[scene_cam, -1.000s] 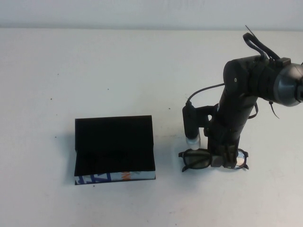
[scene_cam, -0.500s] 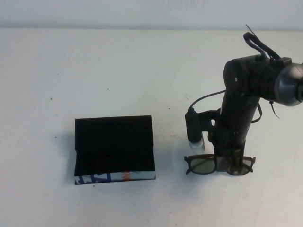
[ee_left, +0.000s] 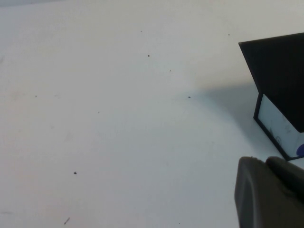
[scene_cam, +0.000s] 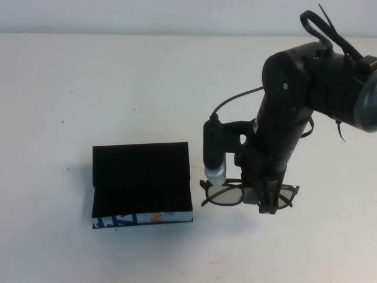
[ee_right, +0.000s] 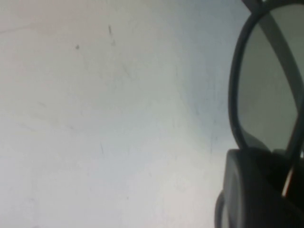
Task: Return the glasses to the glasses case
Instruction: Place the glasses in the glasses case
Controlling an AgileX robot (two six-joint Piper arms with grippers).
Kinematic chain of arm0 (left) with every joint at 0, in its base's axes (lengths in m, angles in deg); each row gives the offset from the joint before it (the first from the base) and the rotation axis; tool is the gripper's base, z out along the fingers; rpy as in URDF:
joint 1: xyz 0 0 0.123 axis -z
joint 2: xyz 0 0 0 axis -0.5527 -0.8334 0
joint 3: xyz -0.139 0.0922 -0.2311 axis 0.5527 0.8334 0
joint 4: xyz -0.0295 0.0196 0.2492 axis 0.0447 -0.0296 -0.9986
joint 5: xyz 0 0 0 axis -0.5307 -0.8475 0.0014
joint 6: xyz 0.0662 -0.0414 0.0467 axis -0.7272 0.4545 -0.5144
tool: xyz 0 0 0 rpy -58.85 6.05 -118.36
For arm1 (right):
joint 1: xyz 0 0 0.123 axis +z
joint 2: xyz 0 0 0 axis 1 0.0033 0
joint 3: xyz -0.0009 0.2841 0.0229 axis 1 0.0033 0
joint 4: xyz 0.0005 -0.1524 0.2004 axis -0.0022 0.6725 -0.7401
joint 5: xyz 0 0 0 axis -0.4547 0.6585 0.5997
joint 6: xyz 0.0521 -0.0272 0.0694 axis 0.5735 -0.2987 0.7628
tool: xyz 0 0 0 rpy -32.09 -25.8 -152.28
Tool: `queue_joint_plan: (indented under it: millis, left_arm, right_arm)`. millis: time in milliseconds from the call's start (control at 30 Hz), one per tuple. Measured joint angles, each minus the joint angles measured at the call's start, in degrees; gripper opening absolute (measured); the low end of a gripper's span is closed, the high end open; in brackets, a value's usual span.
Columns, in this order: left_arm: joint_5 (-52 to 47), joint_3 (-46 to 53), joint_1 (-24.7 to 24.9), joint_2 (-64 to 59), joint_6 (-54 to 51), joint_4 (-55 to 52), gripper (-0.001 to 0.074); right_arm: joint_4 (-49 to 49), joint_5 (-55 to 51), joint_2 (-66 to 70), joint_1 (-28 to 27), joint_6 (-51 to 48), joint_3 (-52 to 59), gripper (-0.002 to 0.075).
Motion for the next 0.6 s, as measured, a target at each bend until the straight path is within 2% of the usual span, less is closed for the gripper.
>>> queue_joint_plan:
  millis: [200, 600]
  left_arm:
    - [0.0, 0.0, 0.0, 0.0, 0.0, 0.0, -0.0001]
    - [0.0, 0.0, 0.0, 0.0, 0.0, 0.0, -0.0001]
  right_arm:
    - [0.8, -0.4, 1.6, 5.4, 0.9, -6.7, 0.0064]
    - [2.7, -0.5, 15.9, 14.1, 1.0, -27.4, 0.0064]
